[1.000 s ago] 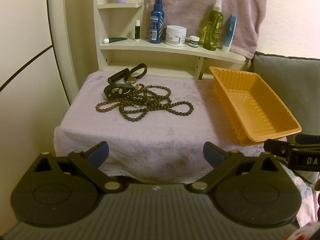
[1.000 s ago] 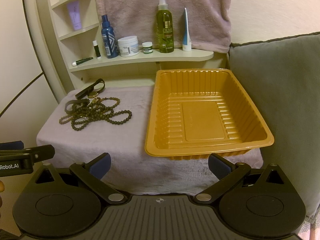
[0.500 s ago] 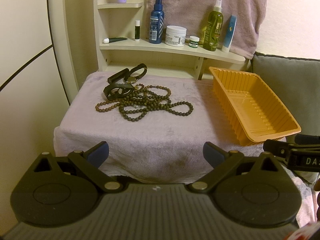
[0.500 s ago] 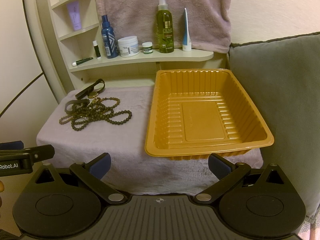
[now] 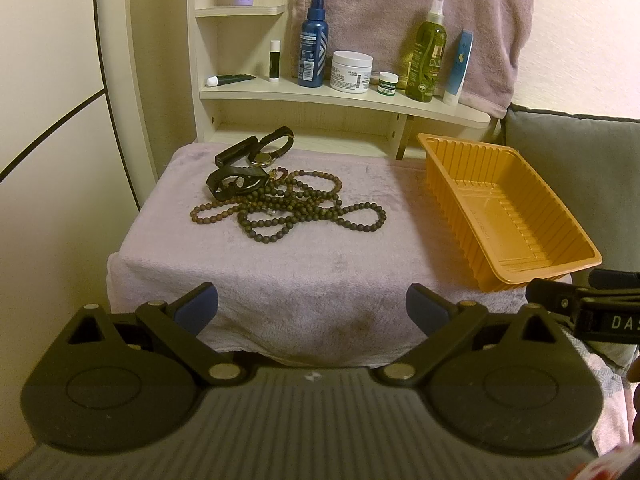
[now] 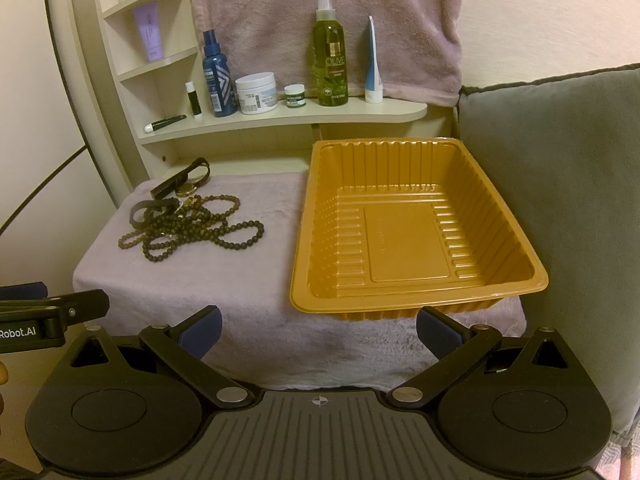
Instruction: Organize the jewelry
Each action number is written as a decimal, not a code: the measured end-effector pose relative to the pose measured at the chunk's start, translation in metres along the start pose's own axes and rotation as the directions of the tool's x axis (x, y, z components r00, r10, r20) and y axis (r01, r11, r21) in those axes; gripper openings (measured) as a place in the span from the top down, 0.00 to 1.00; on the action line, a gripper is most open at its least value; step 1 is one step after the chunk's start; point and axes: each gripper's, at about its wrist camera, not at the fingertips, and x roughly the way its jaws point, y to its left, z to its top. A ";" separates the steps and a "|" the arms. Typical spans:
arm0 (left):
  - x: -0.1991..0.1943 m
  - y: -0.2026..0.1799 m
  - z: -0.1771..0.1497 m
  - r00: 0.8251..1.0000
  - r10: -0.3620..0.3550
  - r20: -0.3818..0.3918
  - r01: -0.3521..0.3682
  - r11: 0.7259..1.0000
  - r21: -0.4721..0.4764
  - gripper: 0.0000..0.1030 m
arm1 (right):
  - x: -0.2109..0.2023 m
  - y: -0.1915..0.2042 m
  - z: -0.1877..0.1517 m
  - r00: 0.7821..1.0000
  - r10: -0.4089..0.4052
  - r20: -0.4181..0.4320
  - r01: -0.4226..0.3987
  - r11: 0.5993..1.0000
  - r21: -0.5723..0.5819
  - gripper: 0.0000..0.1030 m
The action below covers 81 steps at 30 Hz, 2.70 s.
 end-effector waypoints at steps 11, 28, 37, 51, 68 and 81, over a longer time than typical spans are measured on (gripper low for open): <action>0.000 0.000 0.000 1.000 0.001 0.000 -0.001 1.000 -0.001 0.03 | 0.000 0.000 0.000 1.000 0.000 0.000 0.000 1.000 0.001 0.00; 0.000 0.000 0.000 1.000 0.000 0.000 0.000 1.000 -0.002 0.03 | 0.000 0.001 -0.001 1.000 0.000 0.001 0.000 1.000 0.002 0.00; -0.004 0.007 0.007 0.998 -0.043 0.053 0.046 0.997 -0.057 0.03 | -0.012 -0.025 0.003 0.994 -0.073 0.085 0.065 0.993 0.098 0.00; 0.029 0.034 0.025 0.990 -0.100 0.098 0.114 0.982 -0.151 0.02 | -0.008 -0.131 0.004 0.961 -0.226 0.161 0.184 0.954 0.238 0.05; 0.059 0.012 0.033 0.986 -0.122 0.115 0.136 0.982 -0.127 0.03 | 0.056 -0.186 0.005 0.991 -0.099 0.086 0.068 0.948 0.311 0.59; 0.069 0.008 0.037 0.986 -0.127 0.107 0.141 0.981 -0.130 0.03 | 0.077 -0.186 0.011 0.996 -0.052 0.074 0.025 0.946 0.323 0.92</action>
